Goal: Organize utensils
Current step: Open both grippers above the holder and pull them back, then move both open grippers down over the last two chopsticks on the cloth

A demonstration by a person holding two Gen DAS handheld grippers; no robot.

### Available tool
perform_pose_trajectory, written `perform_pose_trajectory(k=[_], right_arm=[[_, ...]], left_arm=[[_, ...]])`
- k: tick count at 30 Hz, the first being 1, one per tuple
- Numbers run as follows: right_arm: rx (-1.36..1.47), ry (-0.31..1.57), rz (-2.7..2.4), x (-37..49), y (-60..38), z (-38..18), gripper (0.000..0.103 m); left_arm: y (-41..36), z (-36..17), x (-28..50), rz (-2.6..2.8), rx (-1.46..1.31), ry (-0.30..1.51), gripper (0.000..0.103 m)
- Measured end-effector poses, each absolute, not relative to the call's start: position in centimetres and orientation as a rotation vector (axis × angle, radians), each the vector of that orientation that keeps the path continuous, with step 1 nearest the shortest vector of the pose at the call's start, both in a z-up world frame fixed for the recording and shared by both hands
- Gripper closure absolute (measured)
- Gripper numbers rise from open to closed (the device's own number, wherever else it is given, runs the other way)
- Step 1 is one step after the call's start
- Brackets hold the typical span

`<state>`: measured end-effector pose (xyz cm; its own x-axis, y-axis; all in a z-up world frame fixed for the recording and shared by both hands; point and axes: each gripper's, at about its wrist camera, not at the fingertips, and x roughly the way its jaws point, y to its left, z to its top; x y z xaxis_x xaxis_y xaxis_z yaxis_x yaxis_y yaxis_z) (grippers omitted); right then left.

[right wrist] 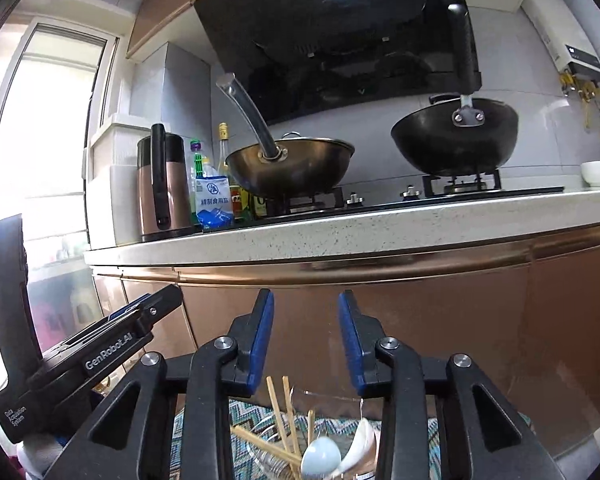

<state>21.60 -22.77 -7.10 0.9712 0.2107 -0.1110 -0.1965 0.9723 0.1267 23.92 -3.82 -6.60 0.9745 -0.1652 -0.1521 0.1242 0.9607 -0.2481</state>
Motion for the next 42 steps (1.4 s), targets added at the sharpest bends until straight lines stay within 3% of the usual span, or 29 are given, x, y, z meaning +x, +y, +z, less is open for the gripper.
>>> perform_pose_trajectory(k=[20, 42], right_arm=[[0.081, 0.208, 0.157, 8.6, -21.9, -7.3, 0.07], [0.105, 0.206, 0.125, 2.3, -23.7, -7.6, 0.069]], left_arm=[[1.2, -5.5, 12.2, -0.088, -0.229, 0.25, 0.062], [4.7, -5.7, 5.8, 0.021, -0.225, 0.296, 0.062]])
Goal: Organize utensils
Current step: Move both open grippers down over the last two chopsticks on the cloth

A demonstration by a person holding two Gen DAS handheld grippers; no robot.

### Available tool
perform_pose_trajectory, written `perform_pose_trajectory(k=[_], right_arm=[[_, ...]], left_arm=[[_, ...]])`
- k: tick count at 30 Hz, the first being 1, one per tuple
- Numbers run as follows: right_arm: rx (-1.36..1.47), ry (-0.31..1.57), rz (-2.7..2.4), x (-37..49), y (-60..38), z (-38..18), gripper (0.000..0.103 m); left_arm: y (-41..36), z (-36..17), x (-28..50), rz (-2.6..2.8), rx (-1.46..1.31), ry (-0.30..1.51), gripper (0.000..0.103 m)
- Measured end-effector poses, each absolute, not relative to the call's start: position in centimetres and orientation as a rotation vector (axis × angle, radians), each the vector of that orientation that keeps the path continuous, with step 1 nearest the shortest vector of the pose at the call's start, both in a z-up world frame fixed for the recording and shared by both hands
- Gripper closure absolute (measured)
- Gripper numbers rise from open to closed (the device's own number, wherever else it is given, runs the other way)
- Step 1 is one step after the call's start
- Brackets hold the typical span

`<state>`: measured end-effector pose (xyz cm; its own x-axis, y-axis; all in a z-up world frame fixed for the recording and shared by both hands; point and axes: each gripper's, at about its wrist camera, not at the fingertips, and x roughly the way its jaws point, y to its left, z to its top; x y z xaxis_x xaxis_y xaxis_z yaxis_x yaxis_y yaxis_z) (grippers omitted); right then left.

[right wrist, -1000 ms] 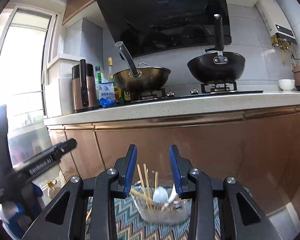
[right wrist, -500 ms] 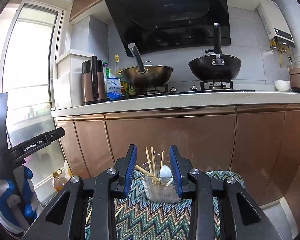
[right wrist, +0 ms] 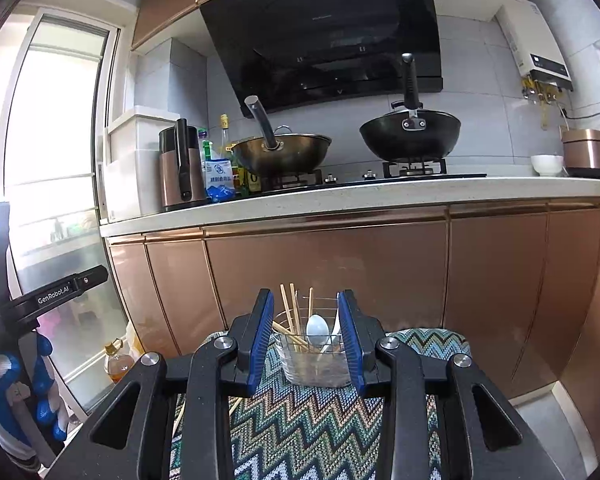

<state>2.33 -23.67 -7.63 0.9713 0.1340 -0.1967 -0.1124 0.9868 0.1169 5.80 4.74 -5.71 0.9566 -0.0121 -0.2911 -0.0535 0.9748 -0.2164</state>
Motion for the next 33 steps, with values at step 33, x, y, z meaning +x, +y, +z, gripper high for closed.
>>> perform_pose_trajectory(k=[33], right_arm=[[0.093, 0.262, 0.105, 1.7, -23.6, -9.5, 0.067]], left_arm=[[5.9, -8.3, 3.7, 0.071, -0.155, 0.338, 0.062]])
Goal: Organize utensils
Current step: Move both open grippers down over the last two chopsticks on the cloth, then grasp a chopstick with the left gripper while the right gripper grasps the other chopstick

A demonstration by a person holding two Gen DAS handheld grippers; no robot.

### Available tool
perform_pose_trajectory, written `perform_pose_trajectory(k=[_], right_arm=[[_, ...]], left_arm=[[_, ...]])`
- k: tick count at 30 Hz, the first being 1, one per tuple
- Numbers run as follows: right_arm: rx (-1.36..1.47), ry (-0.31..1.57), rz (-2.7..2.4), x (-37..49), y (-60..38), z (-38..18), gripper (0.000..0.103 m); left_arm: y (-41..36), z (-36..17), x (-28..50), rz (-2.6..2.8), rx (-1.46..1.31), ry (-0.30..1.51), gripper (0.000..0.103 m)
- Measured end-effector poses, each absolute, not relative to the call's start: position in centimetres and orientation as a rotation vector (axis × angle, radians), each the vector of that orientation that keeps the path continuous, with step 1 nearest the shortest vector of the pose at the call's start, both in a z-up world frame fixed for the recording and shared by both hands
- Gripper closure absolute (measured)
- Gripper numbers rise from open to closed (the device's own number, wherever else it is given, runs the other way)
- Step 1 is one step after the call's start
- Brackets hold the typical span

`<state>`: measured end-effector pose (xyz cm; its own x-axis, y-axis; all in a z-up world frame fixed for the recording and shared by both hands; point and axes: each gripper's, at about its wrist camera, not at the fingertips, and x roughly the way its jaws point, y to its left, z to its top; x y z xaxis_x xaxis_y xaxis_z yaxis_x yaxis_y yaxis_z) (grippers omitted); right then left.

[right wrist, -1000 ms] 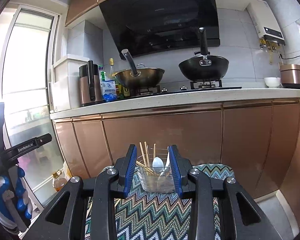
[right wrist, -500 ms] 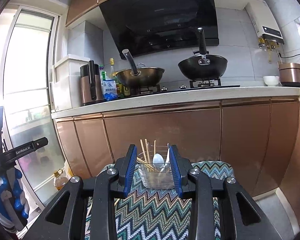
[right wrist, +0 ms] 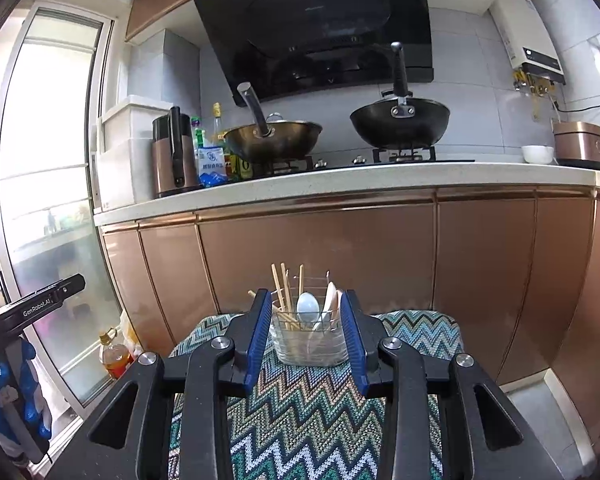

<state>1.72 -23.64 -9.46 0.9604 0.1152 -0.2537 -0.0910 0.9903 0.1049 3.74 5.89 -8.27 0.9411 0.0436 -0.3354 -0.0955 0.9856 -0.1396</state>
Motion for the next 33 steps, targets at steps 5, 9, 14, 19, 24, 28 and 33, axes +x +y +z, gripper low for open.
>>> perform_pose_trajectory(k=[5, 9, 14, 19, 24, 28, 33], right_arm=[[0.088, 0.309, 0.113, 3.1, -23.1, -10.6, 0.067], [0.083, 0.348, 0.12, 4.3, -22.5, -11.6, 0.067], [0.06, 0.409, 0.139, 6.3, -21.4, -13.2, 0.067], [0.031, 0.497, 0.194, 9.0, -19.6, -14.9, 0.067], [0.036, 0.667, 0.306, 13.3, -17.0, -17.4, 0.067], [0.089, 0.843, 0.407, 17.6, -14.7, -20.1, 0.067], [0.085, 0.992, 0.486, 21.8, -11.4, -23.2, 0.07]], left_arm=[[6.1, -9.5, 5.1, 0.072, -0.147, 0.378, 0.062], [6.4, -10.8, 6.3, 0.074, -0.143, 0.418, 0.061], [6.8, -12.5, 8.4, 0.07, -0.145, 0.474, 0.061], [8.3, -14.9, 11.7, -0.016, -0.206, 0.592, 0.061], [10.6, -18.2, 17.0, -0.162, -0.302, 0.808, 0.062], [11.2, -20.7, 20.9, -0.238, -0.336, 0.972, 0.062], [11.4, -24.0, 24.6, -0.262, -0.321, 1.114, 0.062]])
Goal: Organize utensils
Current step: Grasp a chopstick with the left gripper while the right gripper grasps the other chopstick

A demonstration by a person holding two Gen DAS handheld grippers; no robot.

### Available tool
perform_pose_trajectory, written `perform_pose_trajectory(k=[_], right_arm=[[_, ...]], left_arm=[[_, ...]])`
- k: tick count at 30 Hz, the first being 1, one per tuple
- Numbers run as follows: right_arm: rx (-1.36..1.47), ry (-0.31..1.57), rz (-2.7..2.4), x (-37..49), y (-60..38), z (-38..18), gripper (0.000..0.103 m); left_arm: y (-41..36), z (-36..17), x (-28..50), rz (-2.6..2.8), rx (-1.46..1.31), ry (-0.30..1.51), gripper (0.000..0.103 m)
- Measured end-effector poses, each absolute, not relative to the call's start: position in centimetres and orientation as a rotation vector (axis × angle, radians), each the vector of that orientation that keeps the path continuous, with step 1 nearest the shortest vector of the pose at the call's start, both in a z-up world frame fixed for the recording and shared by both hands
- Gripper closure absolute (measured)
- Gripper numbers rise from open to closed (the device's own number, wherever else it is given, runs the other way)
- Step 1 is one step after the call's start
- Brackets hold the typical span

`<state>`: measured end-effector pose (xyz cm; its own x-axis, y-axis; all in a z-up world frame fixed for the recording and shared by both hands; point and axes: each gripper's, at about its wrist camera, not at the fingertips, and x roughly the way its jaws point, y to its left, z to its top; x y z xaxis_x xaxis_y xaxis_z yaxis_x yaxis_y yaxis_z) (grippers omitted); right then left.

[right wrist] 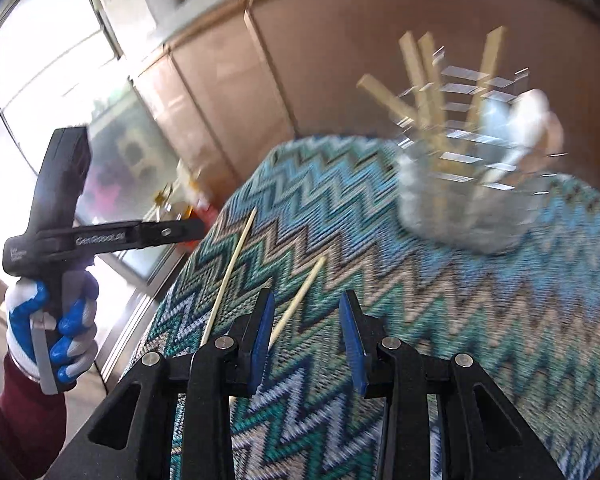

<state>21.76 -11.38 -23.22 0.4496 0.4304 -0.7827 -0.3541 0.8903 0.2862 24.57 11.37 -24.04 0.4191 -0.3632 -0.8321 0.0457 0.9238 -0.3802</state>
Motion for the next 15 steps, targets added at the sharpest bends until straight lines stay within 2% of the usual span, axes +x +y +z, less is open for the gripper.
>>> perform_pose_trajectory(k=[6, 11, 15], right_arm=[[0.073, 1.101, 0.521, 24.8, -8.7, -26.0, 0.072], [0.072, 1.163, 0.524, 26.4, -7.5, -27.8, 0.079], [0.068, 1.207, 0.526, 27.4, -6.6, -28.8, 0.081]], left_arm=[[11.7, -26.6, 27.3, -0.261, -0.302, 1.22, 0.07], [11.6, -28.3, 29.0, -0.249, -0.285, 1.28, 0.085], [11.8, -29.5, 29.7, -0.233, -0.272, 1.309, 0.085]])
